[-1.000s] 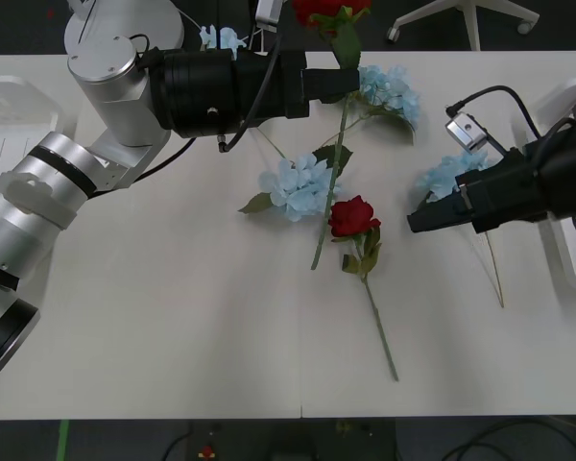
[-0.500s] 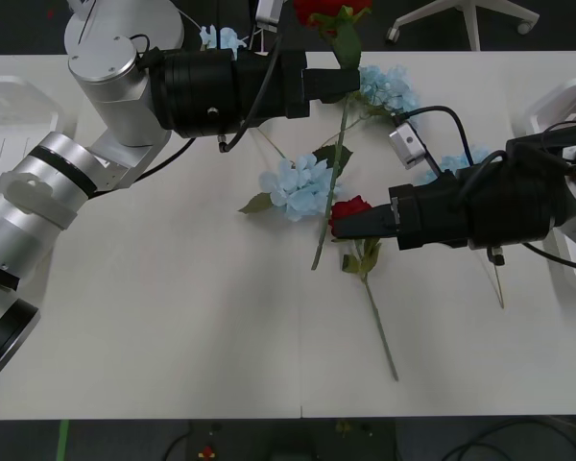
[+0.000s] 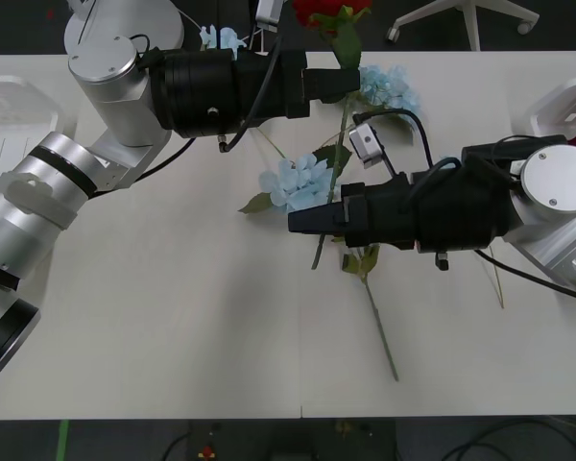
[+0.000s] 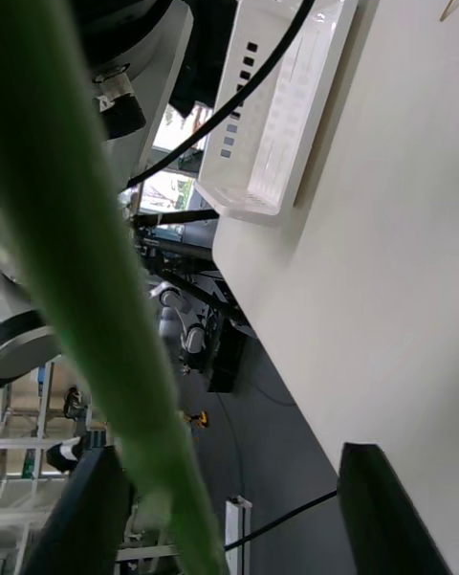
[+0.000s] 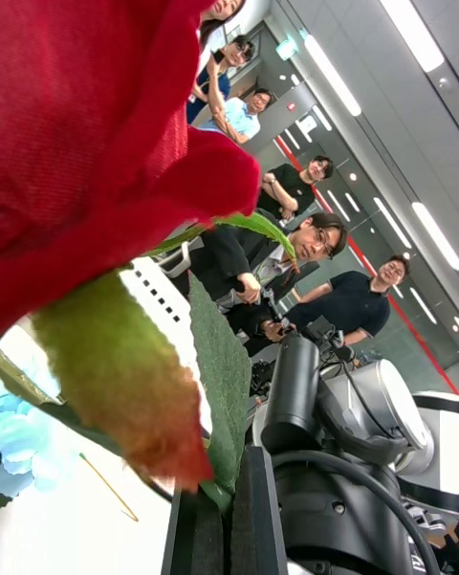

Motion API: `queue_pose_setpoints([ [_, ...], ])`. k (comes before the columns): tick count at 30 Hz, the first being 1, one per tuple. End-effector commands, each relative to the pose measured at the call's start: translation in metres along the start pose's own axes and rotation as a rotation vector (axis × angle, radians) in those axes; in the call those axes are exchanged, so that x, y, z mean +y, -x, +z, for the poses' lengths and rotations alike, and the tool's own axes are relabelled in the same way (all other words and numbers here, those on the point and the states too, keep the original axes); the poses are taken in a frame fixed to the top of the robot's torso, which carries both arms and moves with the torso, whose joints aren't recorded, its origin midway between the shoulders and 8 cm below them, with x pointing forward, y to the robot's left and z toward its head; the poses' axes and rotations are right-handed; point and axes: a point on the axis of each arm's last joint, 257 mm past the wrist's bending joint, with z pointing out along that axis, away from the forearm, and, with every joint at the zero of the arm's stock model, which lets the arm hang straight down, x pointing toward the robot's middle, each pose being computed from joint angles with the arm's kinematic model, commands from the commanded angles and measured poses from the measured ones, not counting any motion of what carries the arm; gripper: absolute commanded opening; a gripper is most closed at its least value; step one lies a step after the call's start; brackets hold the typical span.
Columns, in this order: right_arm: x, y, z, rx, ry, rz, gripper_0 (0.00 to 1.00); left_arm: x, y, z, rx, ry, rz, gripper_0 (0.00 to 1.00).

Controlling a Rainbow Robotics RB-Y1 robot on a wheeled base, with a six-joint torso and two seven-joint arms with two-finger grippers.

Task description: Put the red flowers into the right box and the blue flowers into the left box

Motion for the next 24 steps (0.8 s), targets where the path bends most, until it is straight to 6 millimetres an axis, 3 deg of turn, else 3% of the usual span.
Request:
queue_pose_setpoints([
  [1,0.0195,0.0033,0.0087,-0.018,0.043,0.022,0.1,-0.0334,0.019,0.0233,0.002,-0.066,0.15,0.0],
  [2,0.0195,0.0033,0.0087,-0.017,0.043,0.028,0.0,-0.0334,0.019,0.0233,0.002,-0.066,0.15,0.0],
  [12,0.0197,0.0035,0.0084,-0.017,0.043,0.056,0.0,-0.0334,0.019,0.0233,0.002,-0.066,0.15,0.01],
  [13,0.0201,0.004,0.0084,-0.017,0.043,0.056,0.0,-0.0334,0.019,0.0233,0.002,-0.066,0.15,0.22],
  [14,0.0198,0.0038,0.0081,-0.017,0.042,0.06,0.0,-0.0334,0.019,0.0233,0.002,-0.066,0.15,0.58],
  [16,0.0193,0.0035,0.0079,-0.016,0.042,0.064,0.0,-0.0334,0.019,0.0233,0.002,-0.066,0.15,1.0],
  [24,0.0187,0.0043,0.0072,-0.017,0.039,0.071,0.0,-0.0334,0.019,0.0233,0.002,-0.066,0.15,1.0],
])
